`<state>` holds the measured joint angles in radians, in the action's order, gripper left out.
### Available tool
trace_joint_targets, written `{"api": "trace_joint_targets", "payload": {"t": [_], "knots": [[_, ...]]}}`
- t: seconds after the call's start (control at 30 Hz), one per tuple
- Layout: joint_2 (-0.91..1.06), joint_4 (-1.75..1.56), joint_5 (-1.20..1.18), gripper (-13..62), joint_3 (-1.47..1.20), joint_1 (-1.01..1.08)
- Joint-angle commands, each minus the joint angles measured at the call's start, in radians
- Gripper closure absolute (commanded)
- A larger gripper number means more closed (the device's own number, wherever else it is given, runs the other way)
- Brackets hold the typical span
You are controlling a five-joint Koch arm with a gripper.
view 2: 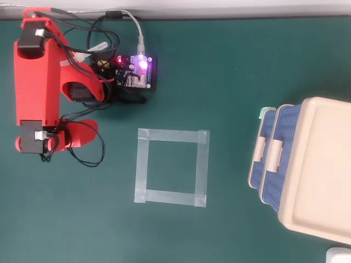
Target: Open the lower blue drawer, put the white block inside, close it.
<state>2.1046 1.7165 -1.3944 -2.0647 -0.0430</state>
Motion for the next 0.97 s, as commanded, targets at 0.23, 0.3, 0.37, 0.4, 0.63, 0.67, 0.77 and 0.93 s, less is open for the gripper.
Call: {"api": "trace_joint_targets", "payload": {"t": [0.23, 0.3, 0.37, 0.4, 0.63, 0.67, 0.77, 0.93], "knots": [[0.247, -0.078, 0.044, 15.1, -0.373, 0.028], [0.247, -0.080, 0.049, 15.2, -0.431, 0.025], [0.245, -0.080, 0.049, 15.0, -0.440, 0.026], [0.245, -0.080, 0.049, 15.0, -0.439, 0.026], [0.245, -0.080, 0.049, 15.0, -0.440, 0.023], [0.245, -0.080, 0.049, 15.0, -0.440, 0.023], [0.245, -0.080, 0.049, 15.0, -0.440, 0.023], [0.245, -0.080, 0.049, 15.0, -0.440, 0.023]]}}
